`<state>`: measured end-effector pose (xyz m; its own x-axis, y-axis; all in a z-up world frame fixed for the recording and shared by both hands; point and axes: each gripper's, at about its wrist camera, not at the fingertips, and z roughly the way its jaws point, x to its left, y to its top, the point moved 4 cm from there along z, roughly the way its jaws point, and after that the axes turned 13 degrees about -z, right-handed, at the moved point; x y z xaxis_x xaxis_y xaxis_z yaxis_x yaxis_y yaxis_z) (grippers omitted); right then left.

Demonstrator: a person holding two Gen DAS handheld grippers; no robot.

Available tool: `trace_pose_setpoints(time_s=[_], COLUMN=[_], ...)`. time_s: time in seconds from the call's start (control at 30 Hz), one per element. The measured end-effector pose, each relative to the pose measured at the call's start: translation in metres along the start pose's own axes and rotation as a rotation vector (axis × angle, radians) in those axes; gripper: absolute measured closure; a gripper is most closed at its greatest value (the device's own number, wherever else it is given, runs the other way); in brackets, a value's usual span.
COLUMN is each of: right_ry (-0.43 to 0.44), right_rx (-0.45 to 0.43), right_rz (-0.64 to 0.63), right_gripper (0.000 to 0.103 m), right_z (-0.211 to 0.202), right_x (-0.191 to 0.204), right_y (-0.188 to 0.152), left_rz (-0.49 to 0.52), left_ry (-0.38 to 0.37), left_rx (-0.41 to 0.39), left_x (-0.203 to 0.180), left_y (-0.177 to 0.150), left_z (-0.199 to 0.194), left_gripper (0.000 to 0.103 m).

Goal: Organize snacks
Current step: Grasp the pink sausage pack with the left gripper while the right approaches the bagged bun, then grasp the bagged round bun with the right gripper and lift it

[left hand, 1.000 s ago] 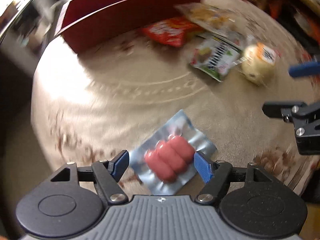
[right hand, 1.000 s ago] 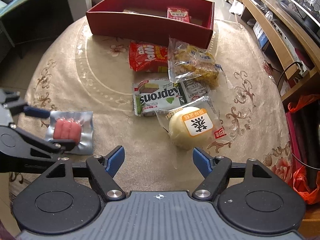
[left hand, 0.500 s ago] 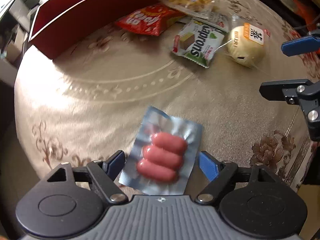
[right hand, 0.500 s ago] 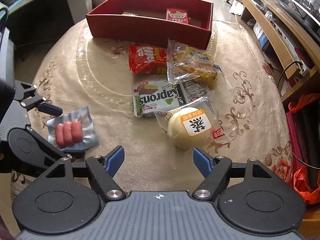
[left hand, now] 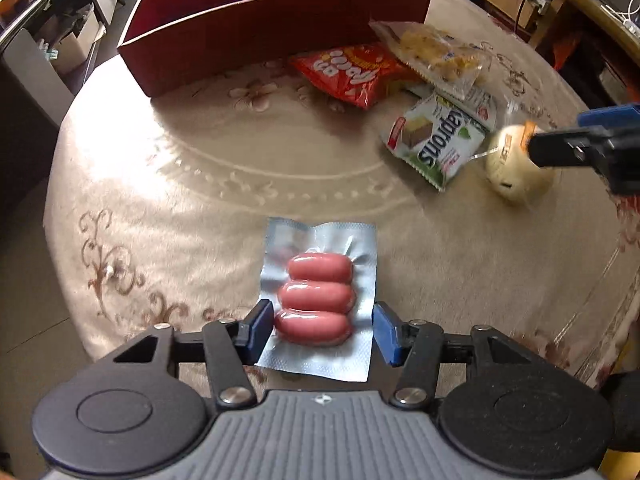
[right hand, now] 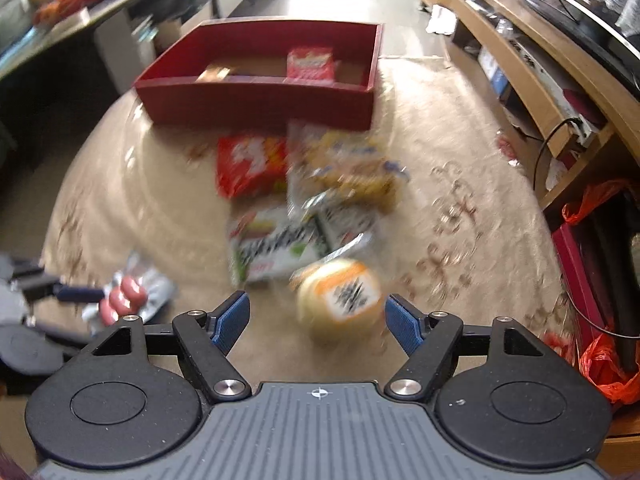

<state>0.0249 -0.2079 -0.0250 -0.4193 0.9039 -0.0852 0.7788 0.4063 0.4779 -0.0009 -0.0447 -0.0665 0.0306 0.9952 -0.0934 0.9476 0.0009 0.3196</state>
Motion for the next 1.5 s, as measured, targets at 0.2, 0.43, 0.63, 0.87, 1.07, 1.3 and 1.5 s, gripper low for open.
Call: trace_pose_setpoints(time_s=[0.2,0.43,0.63,0.87,1.07,1.3,1.5], right_ry=[-0.018,0.014,-0.04,-0.035,-0.005,0.038,0.044], right_rx=[0.045,0.128,0.171,0.184,0.196,0.226,0.226], right_rz=[-0.036,-0.031,-0.006,0.008,-0.025,-0.072,-0.104], right_gripper=[0.023,0.019,0.015,0.013,0.011,0.017,0.031], right_z=[0.015,0.033,0.05,0.054,0.058,0.071,0.066], right_x=[-0.004,-0.009,-0.005,-0.007,-0.001,0.007,0.017], right_y=[0.015,-0.003,-0.004,-0.009,-0.01,-0.006,-0.006], left_rz=[0.026,-0.013,-0.024,0.005,0.013,0.016,0.019], left_ry=[0.004,0.031,0.044,0.051,0.046,0.041,0.032], left_rx=[0.008,0.009,-0.021,-0.049,-0.047,-0.039,-0.03], left_x=[-0.004,-0.002,-0.01,-0.019,-0.02,-0.019,-0.019], left_y=[0.004,0.013,0.011,0.005,0.003,0.004,0.003], left_z=[0.006,0.022,0.02,0.017,0.014,0.017,0.017], left_gripper=[0.051,0.024,0.029,0.038,0.038,0.038,0.038])
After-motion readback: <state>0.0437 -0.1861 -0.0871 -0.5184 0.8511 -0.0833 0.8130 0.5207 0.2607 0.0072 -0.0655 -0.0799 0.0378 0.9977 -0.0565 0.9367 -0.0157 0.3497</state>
